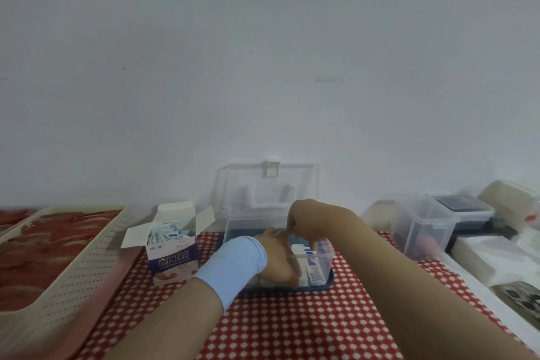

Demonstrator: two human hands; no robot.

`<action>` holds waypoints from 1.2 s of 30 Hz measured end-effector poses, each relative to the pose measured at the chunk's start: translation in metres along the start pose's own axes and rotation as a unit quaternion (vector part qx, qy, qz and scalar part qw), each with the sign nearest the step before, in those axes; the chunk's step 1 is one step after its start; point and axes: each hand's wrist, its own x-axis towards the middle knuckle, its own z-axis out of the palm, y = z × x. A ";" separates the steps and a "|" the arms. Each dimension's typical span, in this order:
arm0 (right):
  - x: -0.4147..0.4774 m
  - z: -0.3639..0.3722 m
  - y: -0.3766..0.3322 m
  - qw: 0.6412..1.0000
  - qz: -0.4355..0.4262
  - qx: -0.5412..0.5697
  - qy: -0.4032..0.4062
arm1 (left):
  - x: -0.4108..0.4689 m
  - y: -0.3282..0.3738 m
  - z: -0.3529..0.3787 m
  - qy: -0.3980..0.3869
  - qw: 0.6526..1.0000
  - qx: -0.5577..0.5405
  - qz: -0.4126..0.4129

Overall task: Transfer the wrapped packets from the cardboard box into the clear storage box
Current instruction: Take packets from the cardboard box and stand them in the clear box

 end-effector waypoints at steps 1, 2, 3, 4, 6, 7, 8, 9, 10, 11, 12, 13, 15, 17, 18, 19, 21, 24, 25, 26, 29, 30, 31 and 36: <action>0.001 0.002 -0.001 1.000 0.001 -0.009 -0.008 | -0.001 0.002 0.000 0.002 1.000 -0.006 0.000; 0.001 0.004 -0.004 1.000 0.004 -0.015 -0.013 | -0.001 0.002 -0.001 0.006 1.000 -0.010 0.005; 0.003 0.006 -0.005 1.000 0.007 -0.022 -0.016 | -0.002 0.002 -0.001 0.010 1.000 -0.017 0.005; 0.003 0.009 -0.007 0.999 0.007 -0.034 -0.014 | -0.004 0.003 -0.002 0.013 1.000 -0.024 0.008; 0.002 0.012 -0.010 0.998 0.001 -0.059 -0.013 | -0.006 0.005 -0.002 0.015 1.000 -0.025 0.010; 0.002 0.013 -0.010 0.998 -0.002 -0.064 -0.023 | -0.008 0.006 -0.003 0.015 1.000 -0.022 0.011; 0.001 0.014 -0.011 0.997 -0.004 -0.063 -0.032 | -0.010 0.007 -0.003 0.016 1.000 -0.022 0.012; 0.002 0.014 -0.010 0.998 -0.005 -0.057 -0.036 | -0.012 0.008 -0.004 0.015 1.000 -0.021 0.016; 0.002 0.013 -0.009 0.998 -0.004 -0.046 -0.034 | -0.014 0.008 -0.006 0.014 0.999 -0.021 0.024; 0.001 0.010 -0.008 0.999 -0.003 -0.032 -0.029 | -0.016 0.008 -0.008 0.011 0.999 -0.018 0.034; 0.000 0.006 -0.007 1.000 -0.003 -0.018 -0.024 | -0.019 0.007 -0.011 0.011 0.999 -0.016 0.043; -0.003 0.001 -0.005 1.000 -0.007 -0.004 -0.020 | -0.022 0.005 -0.016 0.015 0.999 -0.019 0.045; -0.011 -0.013 -0.004 1.000 -0.015 0.026 -0.005 | -0.034 -0.002 -0.027 0.039 0.998 -0.028 0.047; -0.020 -0.029 -0.006 0.997 -0.026 0.060 0.028 | -0.052 -0.015 -0.041 0.075 0.994 -0.054 0.059; -0.023 -0.036 -0.010 0.995 -0.033 0.076 0.051 | -0.063 -0.024 -0.047 0.098 0.990 -0.080 0.062; -0.025 -0.042 -0.014 0.992 -0.040 0.092 0.078 | -0.072 -0.034 -0.053 0.129 0.984 -0.108 0.059; -0.026 -0.051 -0.033 0.982 -0.065 0.122 0.132 | -0.092 -0.060 -0.061 0.213 0.963 -0.159 0.039; -0.024 -0.054 -0.077 0.960 -0.123 0.169 0.187 | -0.120 -0.106 -0.062 0.332 0.922 -0.196 -0.018; -0.022 -0.053 -0.091 0.954 -0.142 0.180 0.194 | -0.126 -0.120 -0.060 0.357 0.912 -0.197 -0.043; -0.018 -0.050 -0.106 0.949 -0.161 0.186 0.196 | -0.133 -0.135 -0.056 0.376 0.902 -0.199 -0.069; -0.006 -0.040 -0.144 0.944 -0.200 0.177 0.192 | -0.146 -0.172 -0.036 0.392 0.885 -0.203 -0.149; -0.002 -0.037 -0.154 0.946 -0.204 0.165 0.190 | -0.149 -0.180 -0.028 0.392 0.882 -0.202 -0.164; 0.001 -0.033 -0.163 0.948 -0.205 0.156 0.185 | -0.150 -0.187 -0.020 0.390 0.881 -0.203 -0.172; 0.020 -0.018 -0.191 0.963 -0.188 0.115 0.155 | -0.143 -0.196 -0.004 0.368 0.889 -0.236 -0.139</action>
